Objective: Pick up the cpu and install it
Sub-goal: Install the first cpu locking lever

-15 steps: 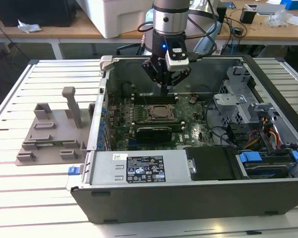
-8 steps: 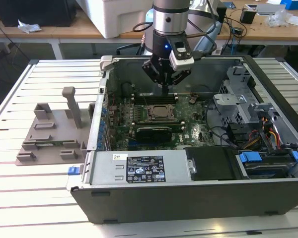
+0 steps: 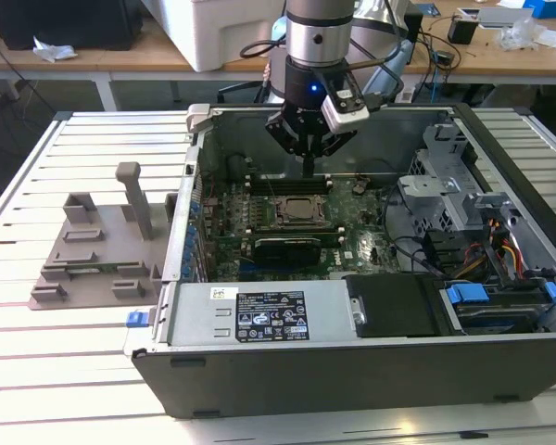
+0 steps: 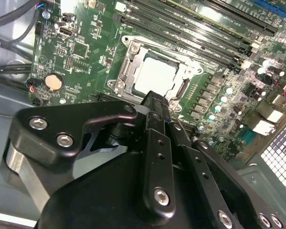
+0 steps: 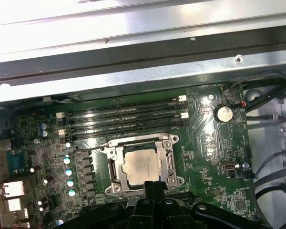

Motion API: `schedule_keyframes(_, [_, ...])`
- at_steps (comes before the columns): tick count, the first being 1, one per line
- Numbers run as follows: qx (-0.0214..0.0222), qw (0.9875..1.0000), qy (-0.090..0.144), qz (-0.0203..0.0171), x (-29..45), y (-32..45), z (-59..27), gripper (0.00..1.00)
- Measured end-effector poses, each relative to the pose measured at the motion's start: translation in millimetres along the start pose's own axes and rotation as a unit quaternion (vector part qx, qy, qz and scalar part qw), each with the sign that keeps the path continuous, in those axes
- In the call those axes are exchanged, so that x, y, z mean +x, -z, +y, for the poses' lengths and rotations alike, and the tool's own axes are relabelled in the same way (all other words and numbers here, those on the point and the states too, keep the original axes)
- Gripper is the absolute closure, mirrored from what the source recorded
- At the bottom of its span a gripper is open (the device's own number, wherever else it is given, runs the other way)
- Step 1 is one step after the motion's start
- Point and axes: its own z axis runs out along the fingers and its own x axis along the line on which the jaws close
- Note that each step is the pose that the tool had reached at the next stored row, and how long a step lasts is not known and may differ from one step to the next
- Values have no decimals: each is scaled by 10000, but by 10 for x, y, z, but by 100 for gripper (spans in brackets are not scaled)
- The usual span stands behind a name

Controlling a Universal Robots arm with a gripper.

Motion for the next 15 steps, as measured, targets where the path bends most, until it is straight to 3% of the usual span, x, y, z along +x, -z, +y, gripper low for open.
schedule_keyframes(15, [-10,9988,481,-10,0,0,0,89])
